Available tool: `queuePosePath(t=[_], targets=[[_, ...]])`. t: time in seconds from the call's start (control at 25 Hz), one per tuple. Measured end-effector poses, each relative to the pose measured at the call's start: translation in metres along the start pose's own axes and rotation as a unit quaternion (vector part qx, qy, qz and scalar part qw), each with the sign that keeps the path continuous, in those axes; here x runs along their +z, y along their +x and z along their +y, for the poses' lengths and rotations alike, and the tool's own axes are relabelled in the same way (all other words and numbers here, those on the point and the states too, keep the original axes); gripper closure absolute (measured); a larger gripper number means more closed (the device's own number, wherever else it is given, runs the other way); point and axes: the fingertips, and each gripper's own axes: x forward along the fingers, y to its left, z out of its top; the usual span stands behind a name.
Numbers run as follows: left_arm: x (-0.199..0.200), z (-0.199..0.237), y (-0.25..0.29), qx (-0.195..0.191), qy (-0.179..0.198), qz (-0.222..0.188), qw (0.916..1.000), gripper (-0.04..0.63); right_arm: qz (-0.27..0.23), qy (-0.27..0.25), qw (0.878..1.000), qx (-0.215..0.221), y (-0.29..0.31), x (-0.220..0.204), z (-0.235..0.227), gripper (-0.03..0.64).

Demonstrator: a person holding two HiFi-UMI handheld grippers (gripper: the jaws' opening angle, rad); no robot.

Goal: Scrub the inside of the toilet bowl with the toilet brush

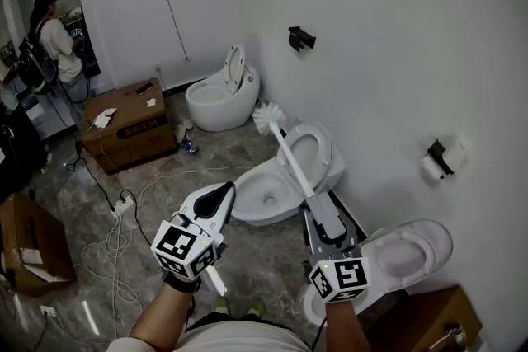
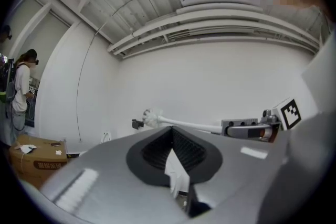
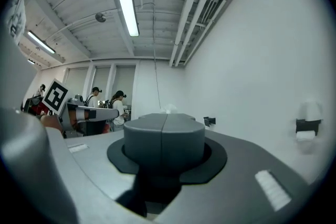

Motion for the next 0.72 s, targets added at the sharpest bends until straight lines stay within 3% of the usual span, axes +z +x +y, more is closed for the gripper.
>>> queuePosePath(t=[0.28, 0.72], targets=[[-0.012, 0.015, 0.003, 0.021, 0.000, -0.007, 0.9998, 0.589, 0.002, 0.037, 0.999, -0.003, -0.004, -0.014, -0.026, 0.456], [-0.025, 0.004, 0.016, 0.031, -0.006, -0.010, 0.9994, 0.589, 0.018, 0.041, 0.999, 0.004, -0.011, -0.037, -0.054, 0.456]])
